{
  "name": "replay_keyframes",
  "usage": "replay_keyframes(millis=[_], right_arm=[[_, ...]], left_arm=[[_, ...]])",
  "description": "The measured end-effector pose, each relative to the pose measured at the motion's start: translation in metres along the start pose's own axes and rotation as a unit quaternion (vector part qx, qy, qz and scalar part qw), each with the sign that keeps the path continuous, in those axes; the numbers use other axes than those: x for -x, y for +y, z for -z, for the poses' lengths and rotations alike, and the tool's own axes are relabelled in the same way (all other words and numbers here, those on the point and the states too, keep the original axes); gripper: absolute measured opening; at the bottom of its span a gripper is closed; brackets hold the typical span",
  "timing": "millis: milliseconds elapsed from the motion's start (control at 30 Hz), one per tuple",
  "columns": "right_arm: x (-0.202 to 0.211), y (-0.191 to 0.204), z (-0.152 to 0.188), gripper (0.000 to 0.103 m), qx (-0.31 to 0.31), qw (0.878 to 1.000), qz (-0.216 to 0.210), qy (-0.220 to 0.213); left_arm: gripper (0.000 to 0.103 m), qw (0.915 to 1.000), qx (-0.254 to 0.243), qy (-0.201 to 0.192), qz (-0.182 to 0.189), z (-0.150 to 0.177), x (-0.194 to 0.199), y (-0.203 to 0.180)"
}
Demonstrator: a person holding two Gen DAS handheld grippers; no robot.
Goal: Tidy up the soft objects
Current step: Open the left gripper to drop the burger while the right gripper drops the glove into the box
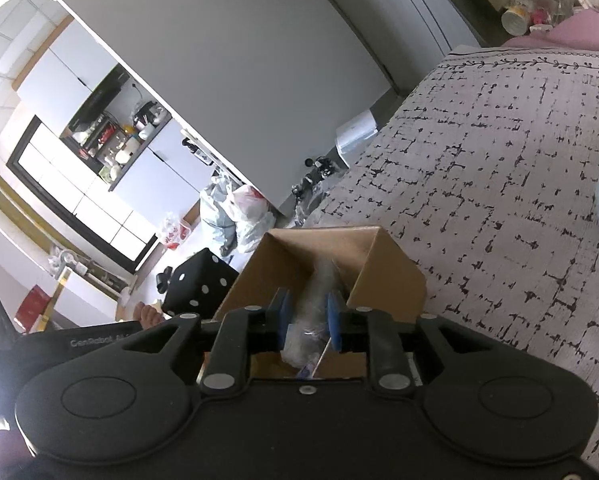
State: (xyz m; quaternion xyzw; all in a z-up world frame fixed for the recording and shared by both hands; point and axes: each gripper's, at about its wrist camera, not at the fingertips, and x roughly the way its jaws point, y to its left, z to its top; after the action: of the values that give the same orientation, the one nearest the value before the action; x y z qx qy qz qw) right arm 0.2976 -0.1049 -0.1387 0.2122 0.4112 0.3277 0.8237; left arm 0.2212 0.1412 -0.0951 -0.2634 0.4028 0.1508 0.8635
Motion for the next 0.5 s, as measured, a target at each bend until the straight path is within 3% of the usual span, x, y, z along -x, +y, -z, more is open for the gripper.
replay_keyframes(millis=[500], right_arm=[[0.001, -0.010, -0.005, 0.029, -0.020, 1.000, 0.009, 0.016]], left_arm=[[0.036, 0.9996, -0.014, 0.014, -0.022, 0.002, -0.017, -0.011]])
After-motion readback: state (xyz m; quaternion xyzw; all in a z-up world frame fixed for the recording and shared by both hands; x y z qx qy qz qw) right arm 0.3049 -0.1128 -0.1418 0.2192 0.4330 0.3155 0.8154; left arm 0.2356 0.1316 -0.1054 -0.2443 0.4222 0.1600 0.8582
